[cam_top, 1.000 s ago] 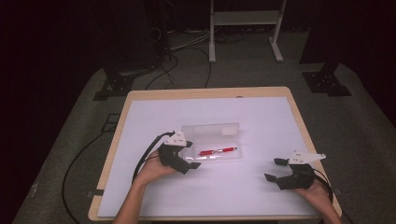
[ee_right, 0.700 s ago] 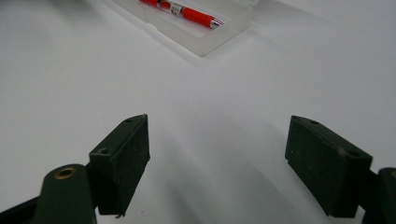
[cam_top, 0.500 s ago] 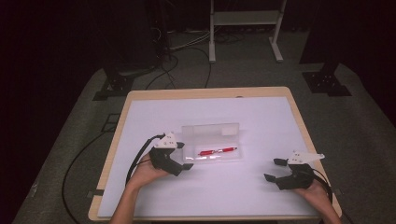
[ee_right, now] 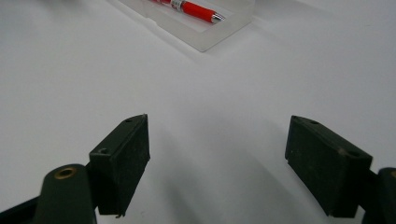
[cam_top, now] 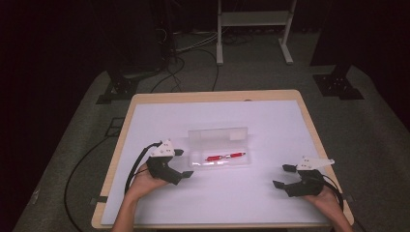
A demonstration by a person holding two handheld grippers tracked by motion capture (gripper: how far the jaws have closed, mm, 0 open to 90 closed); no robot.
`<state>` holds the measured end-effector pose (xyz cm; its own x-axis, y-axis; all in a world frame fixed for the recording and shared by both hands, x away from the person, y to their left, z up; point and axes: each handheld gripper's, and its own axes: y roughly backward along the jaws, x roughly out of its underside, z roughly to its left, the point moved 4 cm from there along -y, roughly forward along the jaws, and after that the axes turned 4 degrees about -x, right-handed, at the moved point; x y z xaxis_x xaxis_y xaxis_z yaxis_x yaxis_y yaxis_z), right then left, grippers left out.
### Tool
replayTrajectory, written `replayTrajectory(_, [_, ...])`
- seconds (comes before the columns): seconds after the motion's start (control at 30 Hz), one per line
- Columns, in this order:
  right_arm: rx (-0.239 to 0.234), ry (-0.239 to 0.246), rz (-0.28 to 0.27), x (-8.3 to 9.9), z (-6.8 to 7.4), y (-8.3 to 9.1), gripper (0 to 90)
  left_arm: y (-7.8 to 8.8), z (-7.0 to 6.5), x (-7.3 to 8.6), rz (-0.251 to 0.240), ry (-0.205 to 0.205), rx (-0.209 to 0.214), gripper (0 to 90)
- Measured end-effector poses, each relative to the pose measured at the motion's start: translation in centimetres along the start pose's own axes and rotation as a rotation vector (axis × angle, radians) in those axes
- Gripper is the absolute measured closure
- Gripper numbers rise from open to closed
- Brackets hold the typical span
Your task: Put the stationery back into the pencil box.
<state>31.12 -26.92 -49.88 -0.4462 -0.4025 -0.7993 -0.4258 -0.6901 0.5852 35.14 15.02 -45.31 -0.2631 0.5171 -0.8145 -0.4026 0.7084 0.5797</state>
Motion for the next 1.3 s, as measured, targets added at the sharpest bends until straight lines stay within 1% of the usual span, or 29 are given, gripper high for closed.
replayTrajectory(0.03, [-0.001,-0.001,0.004,0.0,0.0,-0.1,21.3,0.2,0.1,0.3,0.0,0.004,-0.008,10.5])
replayTrajectory(0.17, [-0.001,0.0,0.009,0.1,0.0,-0.1,21.3,0.6,0.1,0.6,-0.007,0.009,-0.013,10.4])
replayTrajectory(0.23, [0.001,0.0,0.007,0.1,0.0,-0.1,21.3,0.8,0.1,0.8,0.004,0.018,-0.011,10.4])
replayTrajectory(0.3, [0.002,-0.005,0.011,0.1,0.0,-0.1,21.3,1.1,0.1,0.9,0.003,0.009,-0.018,10.4])
replayTrajectory(0.57, [0.003,-0.004,0.012,0.2,0.0,-0.2,21.3,2.0,0.2,2.0,-0.003,0.024,-0.035,10.4])
replayTrajectory(0.7, [0.004,-0.001,0.015,0.2,0.0,-0.2,21.3,2.3,0.2,2.4,0.002,0.029,-0.039,10.4])
replayTrajectory(0.77, [0.005,-0.001,0.016,0.2,0.0,-0.2,21.3,2.7,0.2,2.5,-0.001,0.027,-0.046,10.4])
replayTrajectory(0.83, [0.006,-0.001,0.017,0.2,0.0,-0.2,21.3,3.1,0.2,2.9,-0.011,0.038,-0.056,10.4])
replayTrajectory(1.07, [0.004,-0.006,0.016,0.3,0.0,-0.2,21.3,3.7,0.0,3.9,-0.006,0.052,-0.066,10.4])
replayTrajectory(1.13, [0.003,-0.008,0.016,0.4,0.0,-0.2,21.3,3.9,0.0,4.1,-0.007,0.054,-0.073,10.4])
replayTrajectory(1.27, [0.004,-0.007,0.015,0.4,0.0,-0.1,21.4,4.8,0.0,4.4,-0.023,0.067,-0.088,10.4])
replayTrajectory(1.3, [0.006,-0.006,0.015,0.4,0.0,-0.1,21.4,5.1,0.0,4.5,-0.021,0.063,-0.098,10.4])
